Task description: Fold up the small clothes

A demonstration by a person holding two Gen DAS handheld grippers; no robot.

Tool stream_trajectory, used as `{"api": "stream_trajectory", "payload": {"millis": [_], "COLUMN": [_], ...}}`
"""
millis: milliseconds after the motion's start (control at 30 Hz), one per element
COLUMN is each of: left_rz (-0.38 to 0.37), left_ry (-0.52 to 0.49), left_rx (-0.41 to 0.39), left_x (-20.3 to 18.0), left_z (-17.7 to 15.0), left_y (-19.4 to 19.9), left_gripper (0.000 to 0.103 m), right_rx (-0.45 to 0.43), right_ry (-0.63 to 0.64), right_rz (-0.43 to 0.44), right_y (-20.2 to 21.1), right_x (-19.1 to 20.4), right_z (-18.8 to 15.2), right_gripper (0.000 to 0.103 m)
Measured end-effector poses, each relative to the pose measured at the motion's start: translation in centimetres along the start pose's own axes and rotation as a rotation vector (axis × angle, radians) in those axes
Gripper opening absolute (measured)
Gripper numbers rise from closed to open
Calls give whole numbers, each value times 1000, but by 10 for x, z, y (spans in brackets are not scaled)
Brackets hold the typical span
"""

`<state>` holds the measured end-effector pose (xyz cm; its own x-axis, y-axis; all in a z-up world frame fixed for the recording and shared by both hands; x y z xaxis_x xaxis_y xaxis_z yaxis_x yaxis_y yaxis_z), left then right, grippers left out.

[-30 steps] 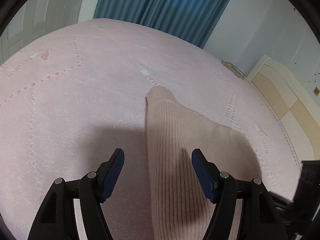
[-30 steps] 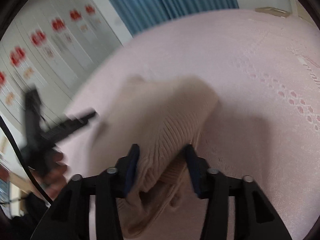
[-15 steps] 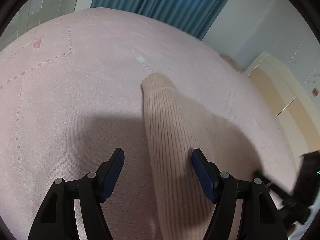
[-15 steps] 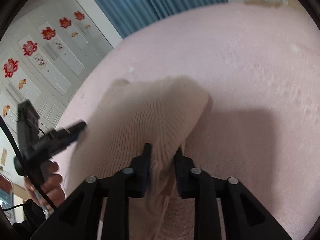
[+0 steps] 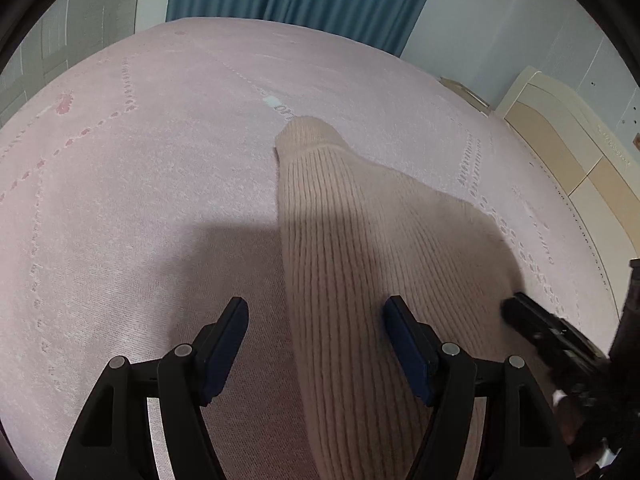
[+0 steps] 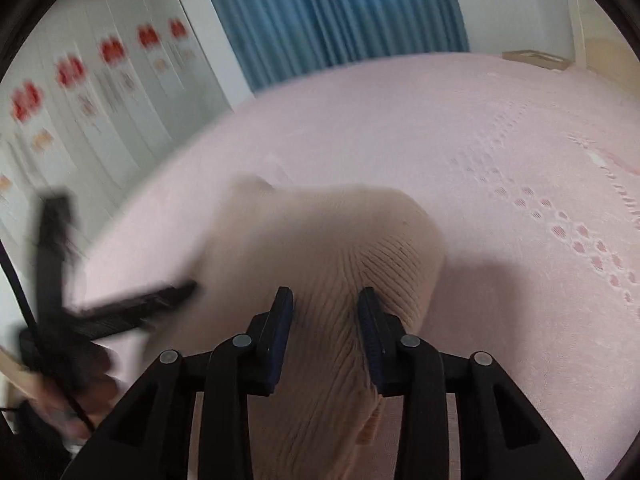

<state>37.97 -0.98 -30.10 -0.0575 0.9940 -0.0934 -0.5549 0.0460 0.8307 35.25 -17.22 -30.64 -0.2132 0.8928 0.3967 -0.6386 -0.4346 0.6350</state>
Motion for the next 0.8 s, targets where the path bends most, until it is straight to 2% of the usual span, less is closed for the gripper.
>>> {"api": "stream_trajectory", "payload": {"millis": [200, 500, 800], "left_rz": [-35, -26, -17], "left_ry": [22, 17, 7], "left_rx": [12, 6, 0], "left_x": [0, -2, -2], "left_z": [0, -1, 0], "left_y": [-3, -3, -2], "left_gripper": [71, 71, 71], "right_rx": [10, 6, 8], "right_ry": [10, -28, -6], "right_rz": [-36, -17, -28], "right_y": [-4, -4, -4], "right_x": [-6, -10, -8], "right_z": [0, -4, -5], "right_gripper": [32, 36, 38]}}
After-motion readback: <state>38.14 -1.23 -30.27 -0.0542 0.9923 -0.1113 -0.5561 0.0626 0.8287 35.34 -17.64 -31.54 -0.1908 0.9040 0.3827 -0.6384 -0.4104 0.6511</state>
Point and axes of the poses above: each gripper's, at about its wrist camera, not at the fingertips, and y roughly against the way its jaws point, x to its left, z to its top, the point moved 9 cm from there along -y, roughly the way its jaws point, and after that the axes turned 14 degrees about z, right-handed, at the moved point
